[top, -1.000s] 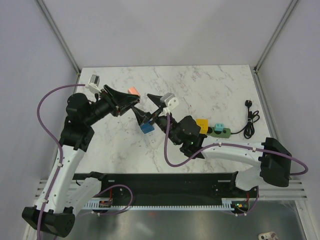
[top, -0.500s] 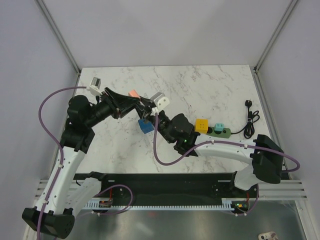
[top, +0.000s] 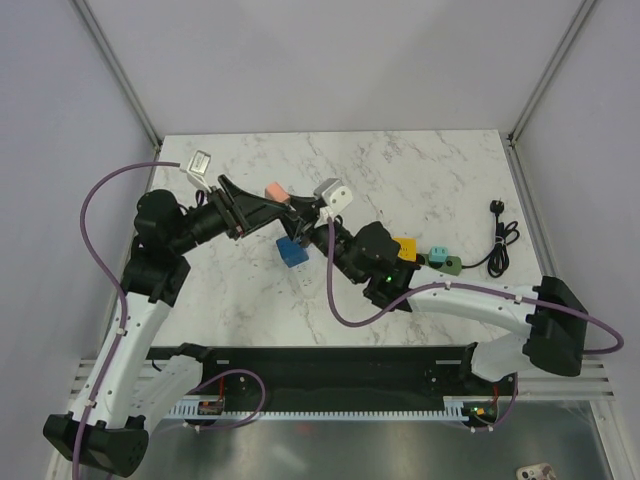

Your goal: Insert the plug

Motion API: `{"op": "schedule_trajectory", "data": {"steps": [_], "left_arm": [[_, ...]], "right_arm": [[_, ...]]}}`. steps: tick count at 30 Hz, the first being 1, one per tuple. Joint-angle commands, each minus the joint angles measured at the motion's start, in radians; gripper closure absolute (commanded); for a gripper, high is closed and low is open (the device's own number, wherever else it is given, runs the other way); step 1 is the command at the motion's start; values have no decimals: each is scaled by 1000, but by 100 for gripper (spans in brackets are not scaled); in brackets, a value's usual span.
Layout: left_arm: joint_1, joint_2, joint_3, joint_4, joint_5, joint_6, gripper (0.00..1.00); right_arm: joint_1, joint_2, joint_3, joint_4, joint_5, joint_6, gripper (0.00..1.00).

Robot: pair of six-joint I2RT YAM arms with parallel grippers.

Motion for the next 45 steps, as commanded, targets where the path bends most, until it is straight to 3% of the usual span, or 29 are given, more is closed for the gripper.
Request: {"op": "schedule_trajectory", "data": {"steps": [1,9,15,17,21,32,42,45], "left_arm": [[0,0,25,-9,47,181,23],[-2,41,77,-104,79,424,32],[-43,128,128,-97,323,594,37],[-93,150,137,-97,329,624,38],[-160,182,149,-97,328,662,37],[-166,216,146,-72,424,631,42],[-171,185,69,61,467,526,43],[-177,191,57,84,464,495,50]], "right_arm": [[-50,-98,-41,-105,-94,144,100],[-241,-379,-238,-358,-397,414,100],[-325,-476,-281,-444,-663,555,100],[-351,-470,-276,-442,-761,621,100],[-367,-476,-302,-369,-822,698,100],[-379,-468,-380,-101,-882,822,100],[-382,-388,-386,-19,-892,877,100],[-382,-370,-394,10,-889,897,100]]}}
